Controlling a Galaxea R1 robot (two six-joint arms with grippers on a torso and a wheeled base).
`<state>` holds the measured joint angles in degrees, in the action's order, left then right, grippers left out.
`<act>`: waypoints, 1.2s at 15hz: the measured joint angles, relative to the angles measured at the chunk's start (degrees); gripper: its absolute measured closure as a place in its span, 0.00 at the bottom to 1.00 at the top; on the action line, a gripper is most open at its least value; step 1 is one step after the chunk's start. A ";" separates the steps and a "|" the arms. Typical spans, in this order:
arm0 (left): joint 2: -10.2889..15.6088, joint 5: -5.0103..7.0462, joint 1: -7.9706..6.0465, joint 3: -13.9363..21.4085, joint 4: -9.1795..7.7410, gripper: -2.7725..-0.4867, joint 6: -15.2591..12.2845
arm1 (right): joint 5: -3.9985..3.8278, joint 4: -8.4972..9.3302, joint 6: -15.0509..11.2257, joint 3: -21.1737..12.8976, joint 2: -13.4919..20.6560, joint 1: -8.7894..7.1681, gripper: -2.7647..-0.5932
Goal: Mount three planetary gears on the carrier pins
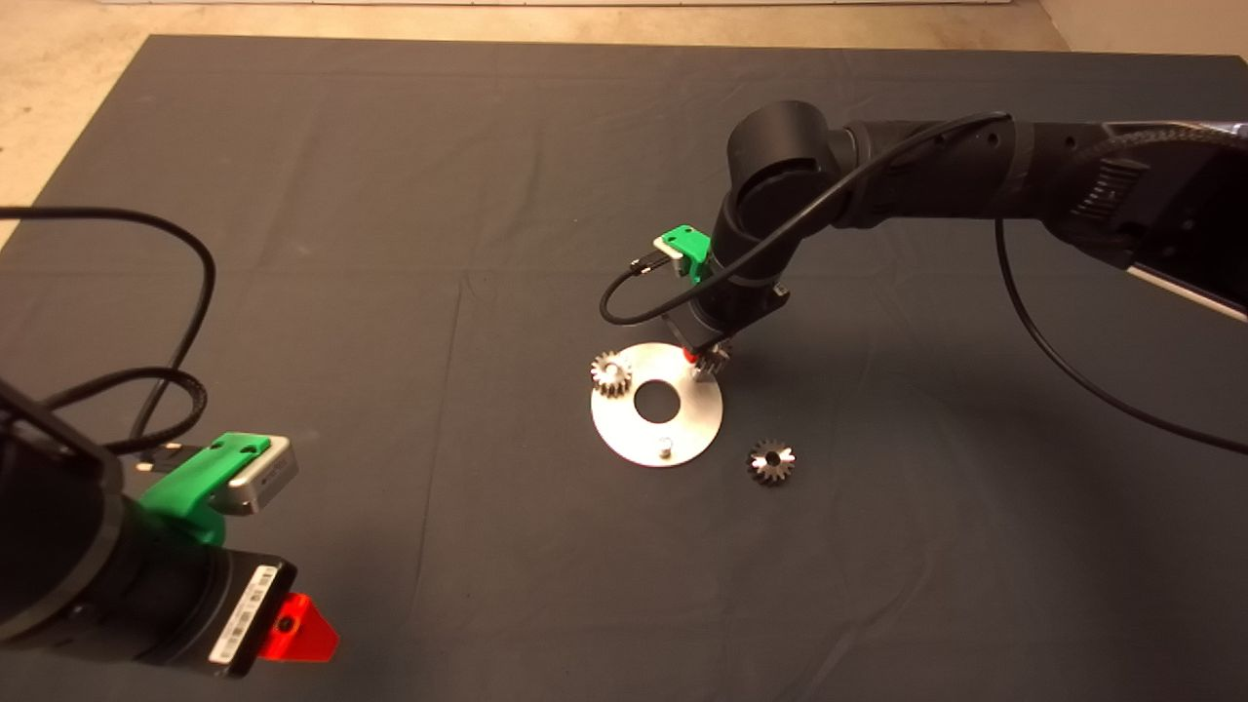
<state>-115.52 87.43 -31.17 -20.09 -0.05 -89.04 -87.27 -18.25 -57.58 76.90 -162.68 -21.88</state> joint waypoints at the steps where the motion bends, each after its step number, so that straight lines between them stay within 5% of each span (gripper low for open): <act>1: 0.00 0.00 0.00 0.00 0.00 0.13 0.01 | 0.01 0.00 0.00 0.06 -0.02 0.00 0.79; 18: -0.02 0.00 0.00 0.00 -0.02 0.13 0.01 | -0.95 0.01 -0.06 0.22 -0.85 0.00 0.79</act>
<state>-115.54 87.43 -31.17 -20.09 -0.07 -89.03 -88.22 -18.24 -57.64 77.12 -163.54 -21.88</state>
